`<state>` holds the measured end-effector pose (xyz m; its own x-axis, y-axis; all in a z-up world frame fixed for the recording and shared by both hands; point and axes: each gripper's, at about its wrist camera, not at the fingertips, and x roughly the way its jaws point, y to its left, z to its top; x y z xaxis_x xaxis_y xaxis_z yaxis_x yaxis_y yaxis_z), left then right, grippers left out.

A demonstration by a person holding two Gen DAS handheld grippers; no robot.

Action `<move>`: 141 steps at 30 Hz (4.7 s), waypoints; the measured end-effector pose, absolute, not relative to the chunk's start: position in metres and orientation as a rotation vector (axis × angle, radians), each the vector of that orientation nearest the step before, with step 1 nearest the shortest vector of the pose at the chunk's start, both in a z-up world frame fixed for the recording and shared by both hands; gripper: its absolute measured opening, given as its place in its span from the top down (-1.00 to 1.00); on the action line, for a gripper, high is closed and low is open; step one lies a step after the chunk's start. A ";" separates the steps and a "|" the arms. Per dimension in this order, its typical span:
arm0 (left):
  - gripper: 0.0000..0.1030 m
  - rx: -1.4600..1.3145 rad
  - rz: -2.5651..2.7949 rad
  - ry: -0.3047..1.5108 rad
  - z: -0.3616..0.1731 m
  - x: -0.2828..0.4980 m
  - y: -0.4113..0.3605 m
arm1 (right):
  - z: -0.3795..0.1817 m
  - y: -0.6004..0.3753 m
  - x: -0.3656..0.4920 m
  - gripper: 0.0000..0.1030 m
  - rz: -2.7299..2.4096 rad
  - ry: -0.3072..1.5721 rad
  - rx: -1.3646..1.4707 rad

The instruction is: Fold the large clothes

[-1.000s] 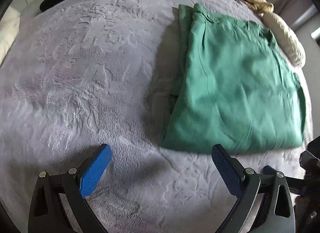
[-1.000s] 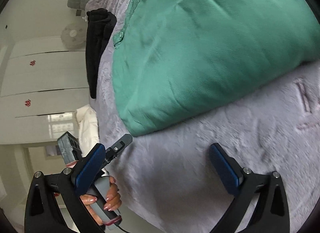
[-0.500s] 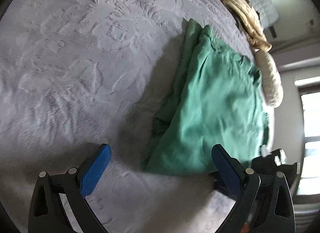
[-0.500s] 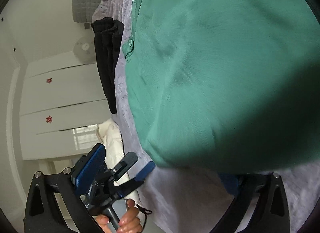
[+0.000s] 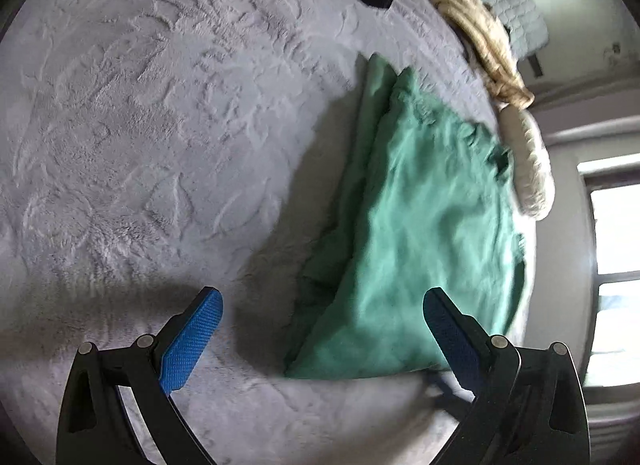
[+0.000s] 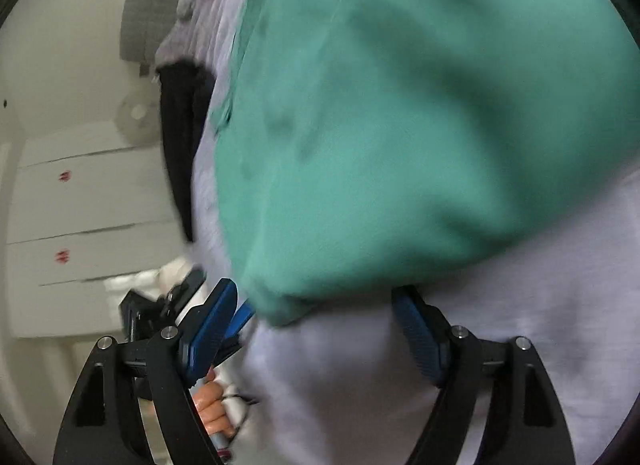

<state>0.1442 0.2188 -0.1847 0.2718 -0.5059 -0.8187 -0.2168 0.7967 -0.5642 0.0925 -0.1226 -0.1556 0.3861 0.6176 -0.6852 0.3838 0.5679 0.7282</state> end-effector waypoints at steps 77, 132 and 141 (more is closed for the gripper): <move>0.26 0.272 -0.700 1.185 -0.105 0.155 -0.225 | -0.143 -0.356 0.103 0.88 0.156 1.125 1.019; -0.87 0.016 -0.333 1.146 -0.114 0.137 -0.058 | -0.071 -0.416 -0.015 0.76 -0.089 0.999 0.966; -0.87 0.007 -0.370 1.194 -0.121 0.121 -0.074 | -0.013 -0.406 0.107 -0.32 0.032 0.998 0.617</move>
<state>0.1209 -0.0739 -0.1210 0.3154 -0.2773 -0.9075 0.2850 0.9399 -0.1881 0.1066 -0.4063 -0.0126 0.5562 0.2998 -0.7751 0.2487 0.8299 0.4994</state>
